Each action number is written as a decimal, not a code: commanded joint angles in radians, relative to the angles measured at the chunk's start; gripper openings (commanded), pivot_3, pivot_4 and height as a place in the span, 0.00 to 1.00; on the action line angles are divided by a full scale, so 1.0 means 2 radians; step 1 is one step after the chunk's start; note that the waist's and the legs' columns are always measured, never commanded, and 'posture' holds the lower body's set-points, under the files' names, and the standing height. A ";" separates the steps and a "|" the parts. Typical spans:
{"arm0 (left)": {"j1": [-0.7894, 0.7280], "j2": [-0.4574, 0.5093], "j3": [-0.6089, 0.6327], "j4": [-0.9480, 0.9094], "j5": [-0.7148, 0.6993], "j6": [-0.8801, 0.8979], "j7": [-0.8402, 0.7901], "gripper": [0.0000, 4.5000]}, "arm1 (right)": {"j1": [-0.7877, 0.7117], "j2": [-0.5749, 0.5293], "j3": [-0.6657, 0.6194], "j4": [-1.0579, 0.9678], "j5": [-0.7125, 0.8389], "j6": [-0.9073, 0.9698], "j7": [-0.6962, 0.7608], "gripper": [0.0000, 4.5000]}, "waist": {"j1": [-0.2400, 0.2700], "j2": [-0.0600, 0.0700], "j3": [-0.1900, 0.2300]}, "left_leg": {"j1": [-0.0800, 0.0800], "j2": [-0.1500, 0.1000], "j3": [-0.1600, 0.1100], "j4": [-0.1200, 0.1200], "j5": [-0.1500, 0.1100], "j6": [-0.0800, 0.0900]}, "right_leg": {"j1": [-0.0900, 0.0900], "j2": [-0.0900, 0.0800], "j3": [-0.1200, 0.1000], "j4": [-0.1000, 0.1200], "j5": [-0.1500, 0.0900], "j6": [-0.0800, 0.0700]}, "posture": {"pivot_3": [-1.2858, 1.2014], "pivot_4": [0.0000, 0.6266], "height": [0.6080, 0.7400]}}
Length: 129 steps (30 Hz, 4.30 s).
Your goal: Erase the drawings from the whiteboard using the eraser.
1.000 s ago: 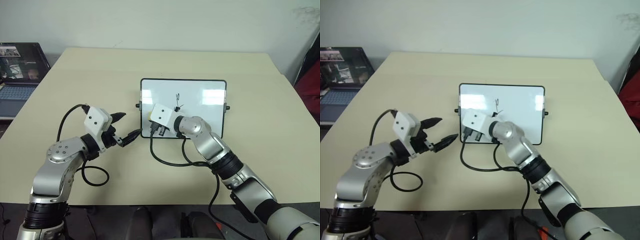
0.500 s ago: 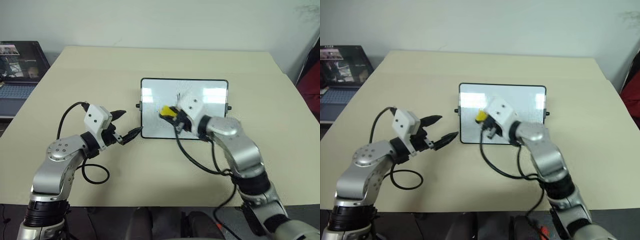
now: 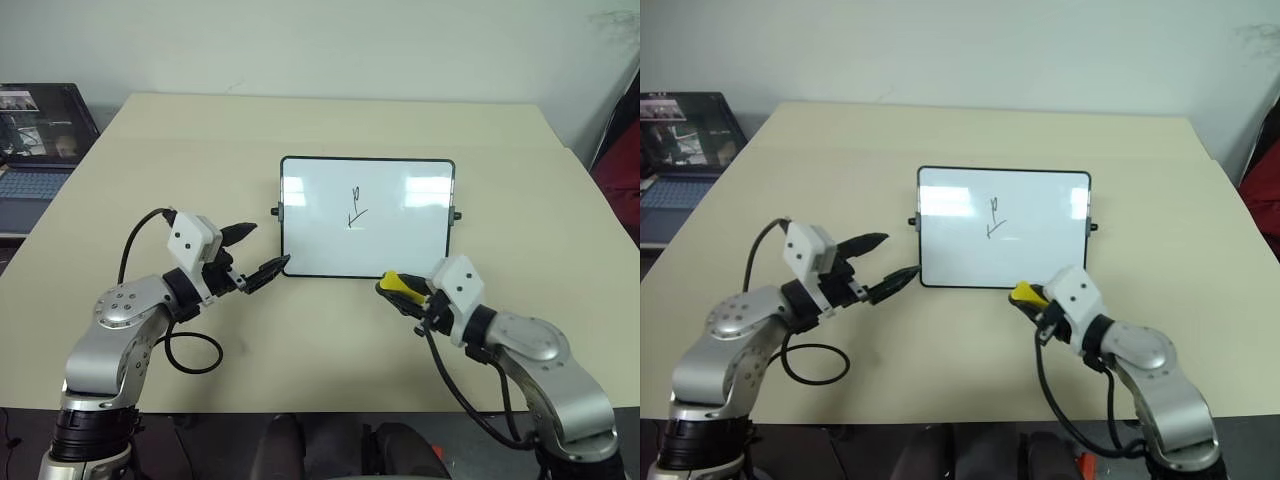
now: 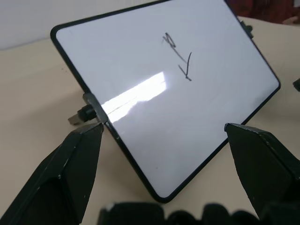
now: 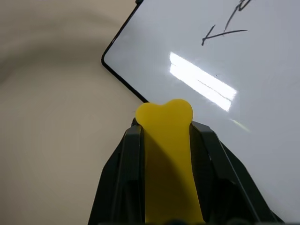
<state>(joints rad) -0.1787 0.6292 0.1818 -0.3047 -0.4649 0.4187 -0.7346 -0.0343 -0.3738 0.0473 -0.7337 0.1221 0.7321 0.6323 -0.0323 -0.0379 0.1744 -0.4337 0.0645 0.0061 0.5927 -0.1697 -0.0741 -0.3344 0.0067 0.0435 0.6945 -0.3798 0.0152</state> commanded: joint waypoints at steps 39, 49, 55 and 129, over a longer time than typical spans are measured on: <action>0.018 0.021 0.018 -0.049 -0.011 -0.008 -0.009 1.00 | -0.422 0.036 0.106 0.384 -0.105 -0.129 -0.081 0.22 | 0.000 0.000 0.000 | 0.000 0.001 0.000 0.000 0.000 0.000 | -0.001 0.001 0.001 0.001 0.000 0.000 | 0.52 0.24 1.00; 0.011 0.020 0.012 -0.044 -0.006 -0.009 -0.015 1.00 | -0.425 0.048 0.137 0.498 -0.144 -0.204 -0.078 0.22 | 0.000 0.000 0.000 | 0.000 0.001 0.000 0.001 0.000 0.000 | 0.000 0.000 0.001 0.002 0.000 0.000 | 0.52 0.24 1.00; 0.015 0.020 0.015 -0.044 -0.009 -0.007 -0.015 1.00 | -0.374 0.064 0.161 0.502 -0.149 -0.179 -0.059 0.22 | 0.000 0.000 -0.001 | 0.001 0.001 0.000 0.001 0.000 0.000 | 0.000 0.000 0.001 0.002 0.000 0.000 | 0.52 0.24 1.00; -0.048 -0.018 -0.076 0.000 -0.007 -0.028 -0.073 1.00 | -0.086 -0.070 -0.146 0.170 -0.005 0.095 -0.112 0.22 | 0.000 0.000 0.000 | 0.000 0.000 0.002 0.000 0.000 0.000 | 0.000 0.001 0.001 0.001 0.000 0.000 | 0.52 0.24 1.00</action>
<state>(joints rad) -0.2540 0.6002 0.0348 -0.2979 -0.4740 0.3811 -0.8701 -0.1868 -0.5048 -0.2025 -0.4137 0.1184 0.9272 0.4375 -0.0326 -0.0371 0.1746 -0.4332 0.0644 0.0106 0.5934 -0.1697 -0.0742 -0.3346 0.0086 0.0462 0.6960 -0.3795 0.0149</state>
